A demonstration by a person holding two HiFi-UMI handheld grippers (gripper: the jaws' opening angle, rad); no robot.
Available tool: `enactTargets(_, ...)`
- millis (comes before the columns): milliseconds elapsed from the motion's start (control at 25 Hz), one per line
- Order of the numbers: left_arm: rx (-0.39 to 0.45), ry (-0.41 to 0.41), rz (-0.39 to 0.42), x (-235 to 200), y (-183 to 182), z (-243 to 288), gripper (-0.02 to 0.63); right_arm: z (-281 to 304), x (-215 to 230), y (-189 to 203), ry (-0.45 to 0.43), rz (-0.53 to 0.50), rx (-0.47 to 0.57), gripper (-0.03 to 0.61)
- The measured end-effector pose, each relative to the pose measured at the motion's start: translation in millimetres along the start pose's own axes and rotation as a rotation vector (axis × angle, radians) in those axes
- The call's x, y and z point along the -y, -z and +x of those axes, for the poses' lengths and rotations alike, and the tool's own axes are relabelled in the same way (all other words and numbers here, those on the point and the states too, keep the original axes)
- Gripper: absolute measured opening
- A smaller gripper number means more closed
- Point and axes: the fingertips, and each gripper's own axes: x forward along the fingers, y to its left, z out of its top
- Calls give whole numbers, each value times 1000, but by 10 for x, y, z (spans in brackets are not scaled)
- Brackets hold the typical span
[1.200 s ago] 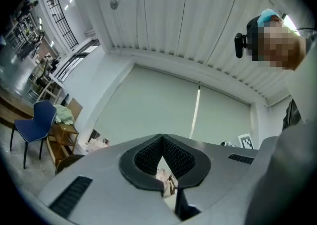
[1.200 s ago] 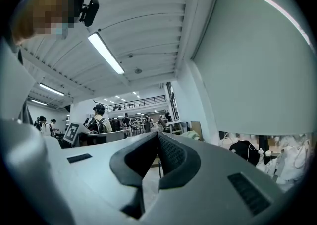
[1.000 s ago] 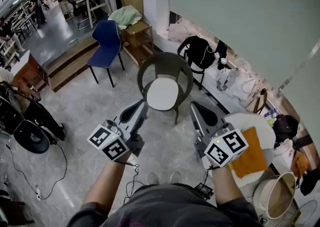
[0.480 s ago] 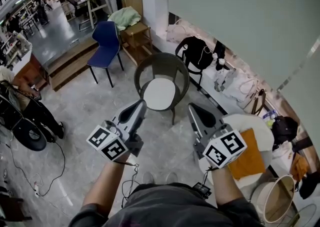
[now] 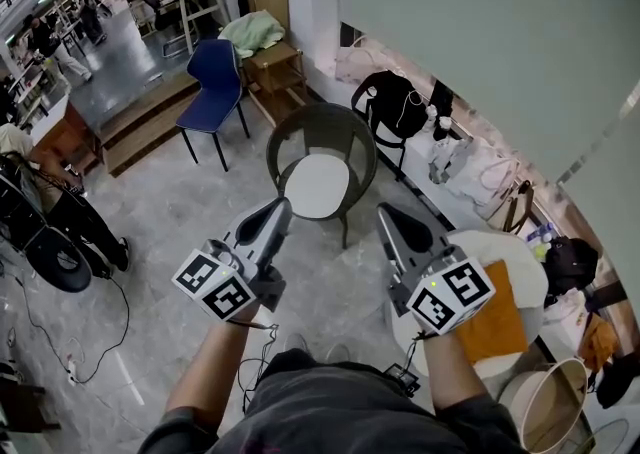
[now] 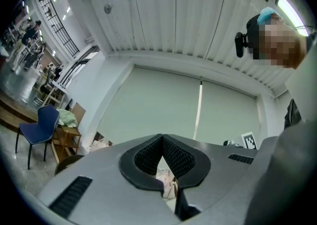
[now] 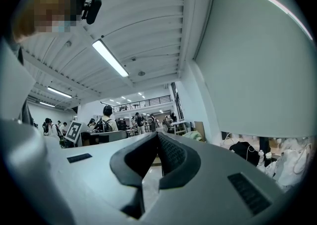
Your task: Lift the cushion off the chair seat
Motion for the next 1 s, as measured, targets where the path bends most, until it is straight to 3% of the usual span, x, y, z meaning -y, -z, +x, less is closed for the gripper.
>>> enactTargets(480, 9, -11, -1, -242, -26, 247, 10, 251, 246, 6, -13, 5, -5, 8)
enactTargets(1000, -12, 3, -39, -1216, -53, 691, 9, 1167, 647, 201, 7, 20, -32, 8)
